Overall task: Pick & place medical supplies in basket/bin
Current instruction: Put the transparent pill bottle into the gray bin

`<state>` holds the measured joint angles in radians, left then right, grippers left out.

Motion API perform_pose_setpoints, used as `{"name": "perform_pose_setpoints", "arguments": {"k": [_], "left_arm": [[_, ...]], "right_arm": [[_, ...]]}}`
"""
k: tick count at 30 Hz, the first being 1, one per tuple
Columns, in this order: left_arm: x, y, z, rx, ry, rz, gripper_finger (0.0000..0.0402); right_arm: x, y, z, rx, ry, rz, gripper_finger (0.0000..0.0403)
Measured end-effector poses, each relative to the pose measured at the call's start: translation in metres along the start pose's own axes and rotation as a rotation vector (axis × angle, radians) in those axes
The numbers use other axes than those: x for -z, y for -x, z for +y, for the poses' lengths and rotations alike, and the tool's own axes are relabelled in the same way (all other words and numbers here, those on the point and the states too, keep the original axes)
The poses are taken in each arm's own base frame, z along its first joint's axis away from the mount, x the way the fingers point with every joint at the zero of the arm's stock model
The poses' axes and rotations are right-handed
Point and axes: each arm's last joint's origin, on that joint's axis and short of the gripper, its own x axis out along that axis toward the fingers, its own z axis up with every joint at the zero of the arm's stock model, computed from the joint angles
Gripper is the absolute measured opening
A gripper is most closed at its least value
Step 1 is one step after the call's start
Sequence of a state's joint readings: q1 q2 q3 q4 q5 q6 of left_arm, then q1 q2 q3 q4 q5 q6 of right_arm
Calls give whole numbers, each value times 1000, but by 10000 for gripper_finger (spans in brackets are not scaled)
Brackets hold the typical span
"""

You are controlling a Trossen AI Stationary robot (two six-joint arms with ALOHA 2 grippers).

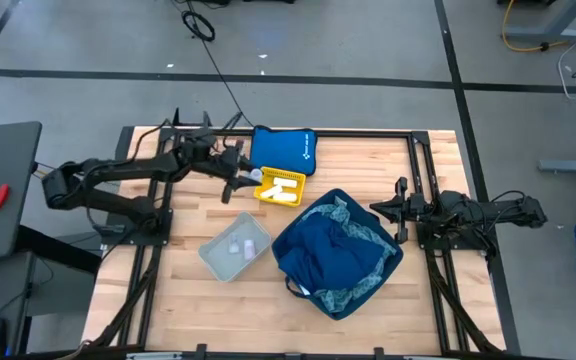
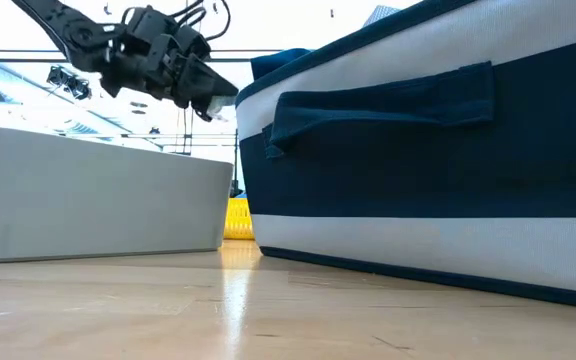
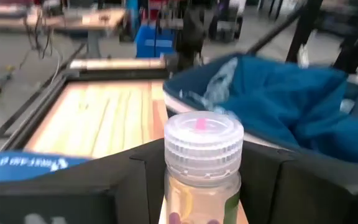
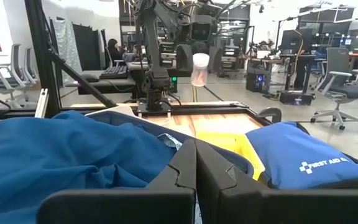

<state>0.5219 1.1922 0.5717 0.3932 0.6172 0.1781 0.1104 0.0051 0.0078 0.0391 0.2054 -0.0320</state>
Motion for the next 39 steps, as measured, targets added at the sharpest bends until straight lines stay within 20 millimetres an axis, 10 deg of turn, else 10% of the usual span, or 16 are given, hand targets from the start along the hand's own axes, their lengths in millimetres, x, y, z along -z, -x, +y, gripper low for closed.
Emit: {"name": "perform_pose_setpoints", "arguments": {"k": [39], "left_arm": [[50, -48, -110, 186, 147, 763, 148]], "right_arm": [[0, 0, 0, -8, 7, 4, 0]]}}
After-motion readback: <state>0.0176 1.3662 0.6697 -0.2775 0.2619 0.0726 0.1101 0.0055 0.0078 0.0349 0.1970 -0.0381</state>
